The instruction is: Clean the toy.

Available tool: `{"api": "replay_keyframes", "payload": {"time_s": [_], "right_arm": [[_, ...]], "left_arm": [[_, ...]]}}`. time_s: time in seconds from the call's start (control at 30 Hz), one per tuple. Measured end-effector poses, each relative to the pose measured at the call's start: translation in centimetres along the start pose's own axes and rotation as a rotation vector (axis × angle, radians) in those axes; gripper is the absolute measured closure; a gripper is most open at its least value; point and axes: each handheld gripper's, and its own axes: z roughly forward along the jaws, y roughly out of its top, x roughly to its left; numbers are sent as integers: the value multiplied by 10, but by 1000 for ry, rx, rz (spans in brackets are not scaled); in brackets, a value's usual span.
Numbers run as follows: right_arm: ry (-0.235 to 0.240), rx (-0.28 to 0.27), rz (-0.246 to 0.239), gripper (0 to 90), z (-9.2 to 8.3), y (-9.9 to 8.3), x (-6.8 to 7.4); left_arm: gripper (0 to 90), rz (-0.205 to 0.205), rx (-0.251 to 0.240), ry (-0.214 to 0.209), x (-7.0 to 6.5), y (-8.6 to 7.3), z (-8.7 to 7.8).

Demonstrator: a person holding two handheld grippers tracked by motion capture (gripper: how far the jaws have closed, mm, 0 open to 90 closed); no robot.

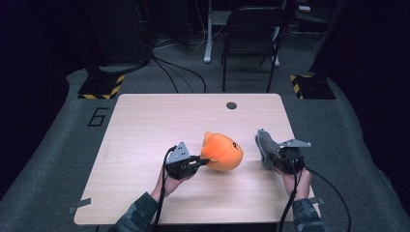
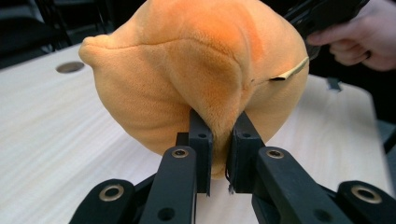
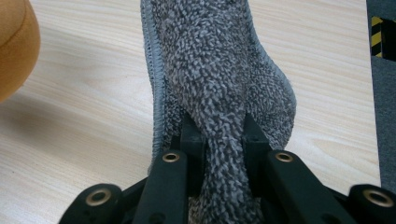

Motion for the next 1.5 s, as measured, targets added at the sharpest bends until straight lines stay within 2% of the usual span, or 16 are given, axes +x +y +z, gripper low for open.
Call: {"api": "replay_keyframes", "payload": {"time_s": [0.13,0.33,0.53,0.6,0.63,0.67,0.83,0.87,0.9,1.0,1.1,1.2,1.23,1.33,1.4,1.5], "right_arm": [[3,-6,-7,767,-1,1,1],[16,-20,-6,767,-4,6,6],[49,-61,-33,767,-19,19,17],[80,-82,-46,767,-26,26,26],[80,-82,-46,767,-26,26,26],[119,-108,-61,767,-33,34,41],[235,-139,-120,766,-41,54,90],[235,-139,-120,766,-41,54,90],[270,-139,-148,766,-39,58,109],[299,-129,-164,766,-28,60,127],[319,-119,-167,766,-19,62,137],[314,-108,-183,767,-11,62,141],[301,-97,-186,768,-7,59,140],[274,-82,-191,770,4,54,134],[257,-81,-201,771,5,51,130],[202,-70,-219,774,5,46,120]], "left_arm": [[819,-101,19,-21,-1,6,-3],[818,-294,62,-46,6,6,-3],[817,-402,93,-78,14,-3,4],[815,-415,99,-81,15,-6,7],[814,-415,99,-81,15,-6,7],[813,-425,107,-80,16,-8,10],[810,-440,117,-82,14,-15,16],[810,-440,117,-82,14,-15,16],[809,-444,115,-87,14,-18,18],[809,-443,116,-93,11,-20,20],[810,-443,116,-93,8,-20,22],[810,-439,119,-89,9,-22,22],[811,-418,124,-84,10,-23,23],[811,-434,130,-86,6,-24,26],[811,-422,129,-95,6,-24,26],[811,-416,127,-94,5,-24,27]]}}
